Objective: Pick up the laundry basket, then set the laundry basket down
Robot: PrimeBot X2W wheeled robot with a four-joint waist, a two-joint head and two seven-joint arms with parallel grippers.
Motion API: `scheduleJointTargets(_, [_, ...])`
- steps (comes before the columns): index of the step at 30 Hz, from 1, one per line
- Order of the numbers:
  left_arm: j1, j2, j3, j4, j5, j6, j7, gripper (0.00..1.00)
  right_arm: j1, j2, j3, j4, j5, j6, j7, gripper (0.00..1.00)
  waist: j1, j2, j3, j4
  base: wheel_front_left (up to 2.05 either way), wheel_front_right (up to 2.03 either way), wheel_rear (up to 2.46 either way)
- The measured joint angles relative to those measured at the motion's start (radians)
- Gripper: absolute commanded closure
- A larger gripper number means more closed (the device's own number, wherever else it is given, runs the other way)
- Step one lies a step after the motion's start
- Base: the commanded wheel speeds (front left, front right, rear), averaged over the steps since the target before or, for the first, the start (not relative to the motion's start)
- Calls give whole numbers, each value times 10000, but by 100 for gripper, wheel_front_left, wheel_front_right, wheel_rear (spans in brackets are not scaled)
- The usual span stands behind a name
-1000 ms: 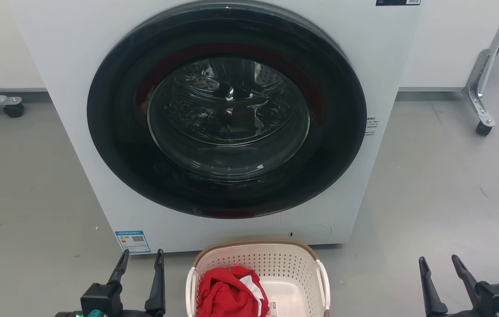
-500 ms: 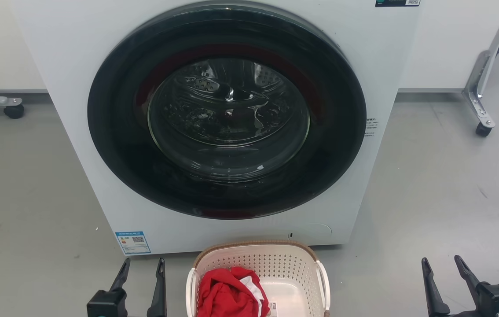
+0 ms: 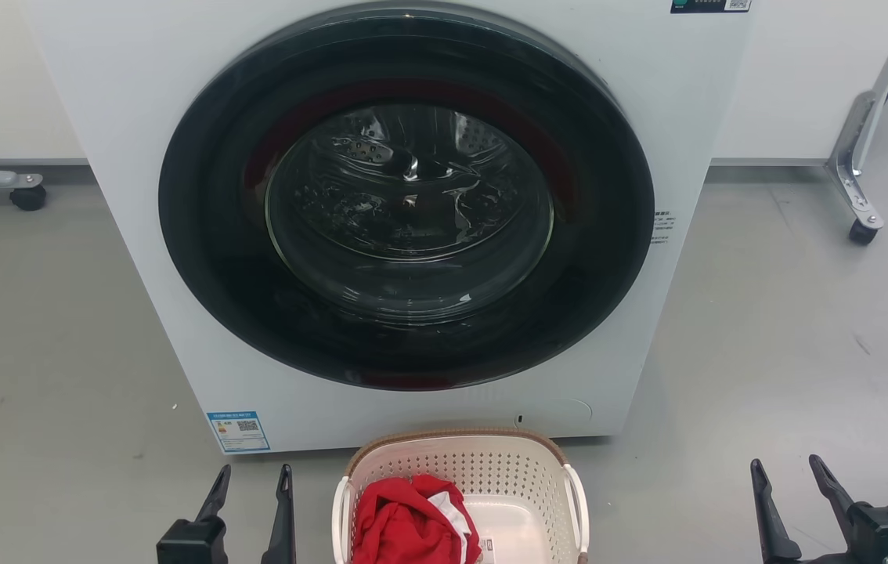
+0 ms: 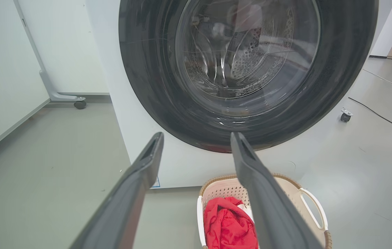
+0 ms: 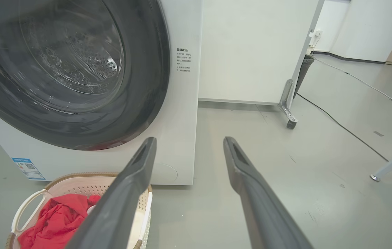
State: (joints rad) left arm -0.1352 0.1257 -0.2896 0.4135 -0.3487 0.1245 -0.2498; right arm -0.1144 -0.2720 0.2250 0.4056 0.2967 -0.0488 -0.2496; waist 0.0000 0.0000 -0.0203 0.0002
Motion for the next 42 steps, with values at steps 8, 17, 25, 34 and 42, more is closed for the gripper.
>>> scheduleJointTargets(8, [1, -46, 42, 38, 75, 0, 0, 0, 1, 29, -15, 21, -63, 50, 0, 0, 0, 0, 20, 14, 0, 0, 0])
scheduleJointTargets(17, [6, -86, 42, 35, 173, 0, 0, 0, 22, 59, -104, -13, -90, 63, 2, 0, 0, 0, 204, 42, 0, 0, 0])
scheduleJointTargets(25, [-16, -178, -4, -127, 240, 0, 0, 0, -7, 153, -104, -274, -238, 63, 0, 0, 0, 0, 790, 51, 0, 0, 0])
scheduleJointTargets(34, [-627, -176, 65, -431, 349, 0, 2, 0, -629, 182, -169, -479, -259, 111, 0, 0, 1, 1, 1799, -1, 0, 0, 0])
scheduleJointTargets(42, [-1154, -144, 169, -617, 351, 0, 2, 0, -1232, 228, -205, -577, -334, 140, -27, 0, 2, 1, 2889, -42, 0, 0, 0])
